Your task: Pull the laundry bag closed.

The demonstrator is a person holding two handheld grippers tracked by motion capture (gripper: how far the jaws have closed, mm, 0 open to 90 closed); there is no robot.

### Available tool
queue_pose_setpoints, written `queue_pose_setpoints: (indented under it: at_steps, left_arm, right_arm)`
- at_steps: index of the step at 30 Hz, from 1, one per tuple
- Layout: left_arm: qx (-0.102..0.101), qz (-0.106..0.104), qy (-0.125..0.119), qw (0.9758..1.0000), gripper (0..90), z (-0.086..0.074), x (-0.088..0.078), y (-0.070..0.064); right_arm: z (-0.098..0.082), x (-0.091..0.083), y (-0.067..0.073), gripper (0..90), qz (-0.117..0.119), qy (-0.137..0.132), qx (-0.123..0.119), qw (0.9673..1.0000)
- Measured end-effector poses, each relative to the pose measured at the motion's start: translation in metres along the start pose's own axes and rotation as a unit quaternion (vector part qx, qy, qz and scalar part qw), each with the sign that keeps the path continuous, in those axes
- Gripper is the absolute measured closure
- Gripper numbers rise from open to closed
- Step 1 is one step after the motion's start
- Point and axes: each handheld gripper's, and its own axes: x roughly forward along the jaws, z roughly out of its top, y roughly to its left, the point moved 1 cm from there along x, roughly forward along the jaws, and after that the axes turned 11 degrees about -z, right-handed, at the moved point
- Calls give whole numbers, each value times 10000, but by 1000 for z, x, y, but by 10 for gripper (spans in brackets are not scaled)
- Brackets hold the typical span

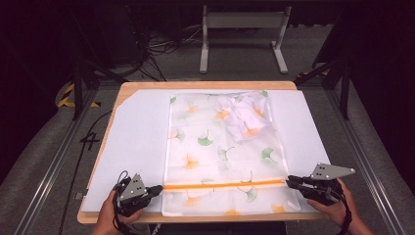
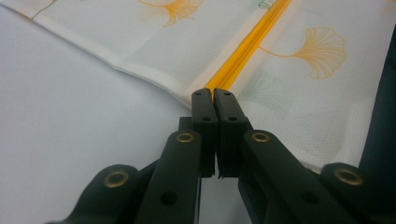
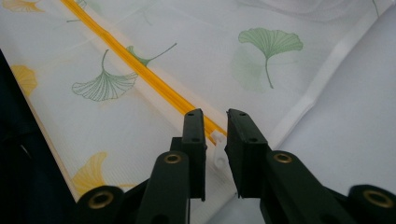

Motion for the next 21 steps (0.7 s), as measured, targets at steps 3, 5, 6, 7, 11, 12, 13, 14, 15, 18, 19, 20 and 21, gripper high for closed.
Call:
queue_pose_setpoints:
  at_steps: [3,5,6,7,11,12,13,14,15,18,19,20,21]
  left_arm:
    - [17,117,-40,9999,843,1,-3,1]
    - [24,108,-85,9999,840,1,-5,2]
    - [40,165,-105,9998,828,1,-7,2]
    - [40,186,-129,9997,808,2,-8,3]
    - [70,317,-171,9993,723,3,-11,4]
    - [74,343,-182,9992,684,4,-11,5]
    - [88,367,-179,9991,668,4,-12,5]
    - [109,401,-155,9990,668,4,-12,6]
    - [90,516,-175,9985,609,5,-14,7]
    - [95,589,-200,9980,552,6,-15,9]
    - [89,617,-205,9978,543,6,-16,10]
    - [76,675,-204,9975,516,6,-17,12]
    - [52,703,-229,9973,484,7,-17,13]
  right_arm:
    - [1,-1,0,708,-88,-71,-22,9999]
    - [1,-1,0,676,-140,-134,-12,9998]
    - [2,-1,0,655,-190,-159,-3,9997]
    - [2,-2,-1,635,-231,-170,-8,9996]
    - [3,-3,-5,588,-340,-284,13,9990]
    - [4,-4,-7,567,-460,-312,6,9985]
    - [5,-4,-8,556,-470,-341,8,9983]
    - [5,-4,-8,556,-470,-341,8,9983]
    - [6,-5,-11,533,-564,-402,28,9976]
    - [7,-5,-13,507,-619,-443,28,9971]
    - [8,-5,-14,498,-683,-454,3,9966]
    - [9,-5,-16,479,-740,-453,-26,9962]
    - [10,-5,-17,463,-745,-487,-28,9960]
